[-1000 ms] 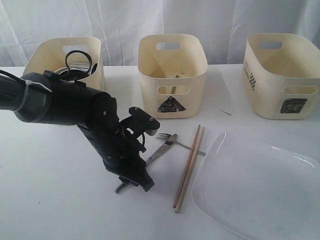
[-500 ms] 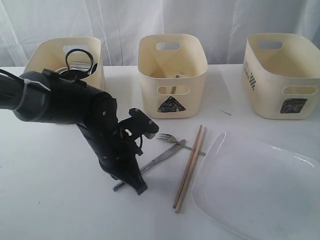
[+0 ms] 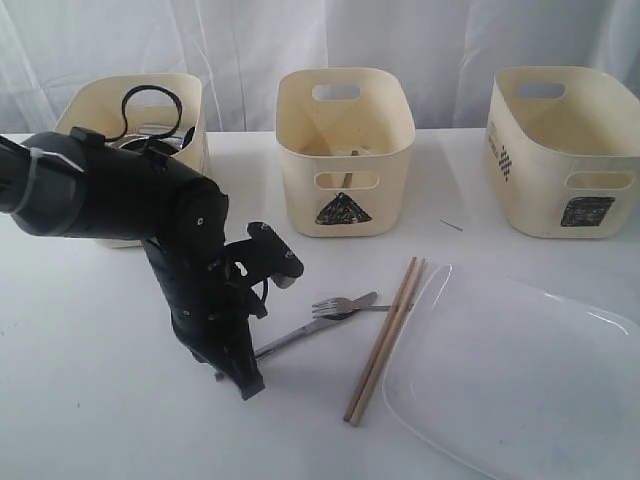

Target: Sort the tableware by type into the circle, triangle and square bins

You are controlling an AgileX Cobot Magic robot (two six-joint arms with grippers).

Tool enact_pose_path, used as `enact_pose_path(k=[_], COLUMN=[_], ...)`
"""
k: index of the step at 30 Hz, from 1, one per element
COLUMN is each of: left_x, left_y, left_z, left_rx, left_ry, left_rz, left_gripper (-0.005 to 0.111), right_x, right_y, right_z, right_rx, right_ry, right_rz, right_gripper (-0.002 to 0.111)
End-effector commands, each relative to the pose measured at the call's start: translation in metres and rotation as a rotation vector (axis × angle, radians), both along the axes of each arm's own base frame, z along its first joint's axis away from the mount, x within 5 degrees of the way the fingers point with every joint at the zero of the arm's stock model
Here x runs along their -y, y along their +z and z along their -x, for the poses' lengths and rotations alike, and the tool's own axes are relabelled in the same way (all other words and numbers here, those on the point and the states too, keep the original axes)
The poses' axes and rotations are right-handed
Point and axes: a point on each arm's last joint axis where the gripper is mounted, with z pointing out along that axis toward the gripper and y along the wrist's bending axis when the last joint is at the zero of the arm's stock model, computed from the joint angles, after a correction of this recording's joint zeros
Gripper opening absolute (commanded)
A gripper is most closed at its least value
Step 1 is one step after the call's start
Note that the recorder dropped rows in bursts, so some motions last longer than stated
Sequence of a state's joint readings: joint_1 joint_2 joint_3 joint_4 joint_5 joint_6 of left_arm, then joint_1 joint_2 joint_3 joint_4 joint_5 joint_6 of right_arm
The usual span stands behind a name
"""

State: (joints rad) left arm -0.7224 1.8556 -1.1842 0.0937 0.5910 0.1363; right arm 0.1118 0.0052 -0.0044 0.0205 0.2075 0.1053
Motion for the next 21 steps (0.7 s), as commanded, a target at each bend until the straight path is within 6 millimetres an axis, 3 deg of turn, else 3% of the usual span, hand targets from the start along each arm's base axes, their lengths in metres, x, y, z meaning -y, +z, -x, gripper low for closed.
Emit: enact_pose_path(k=[1, 5, 9, 21], left_x=[-0.001, 0.001, 0.002, 0.014], left_y=[0.011, 0.017, 0.018, 0.020], left_z=[0.000, -0.001, -0.001, 0.005], left_rx=[0.038, 0.072, 0.078, 0.047], left_ry=[0.006, 0.009, -0.023, -0.158], left_rz=[0.039, 0.078, 0.083, 0.197], left_gripper=[0.002, 0.026, 0.042, 0.043], right_x=[0.000, 0.000, 0.000, 0.000], right_y=[-0.001, -0.001, -0.001, -0.001], right_z=[0.000, 0.000, 0.000, 0.000], right_rx=[0.005, 0.005, 0.005, 0.005], right_ry=[-0.003, -0.003, -0.003, -0.003], right_rz=[0.004, 0.001, 0.001, 0.001], right_gripper=[0.000, 0.000, 0.000, 0.000])
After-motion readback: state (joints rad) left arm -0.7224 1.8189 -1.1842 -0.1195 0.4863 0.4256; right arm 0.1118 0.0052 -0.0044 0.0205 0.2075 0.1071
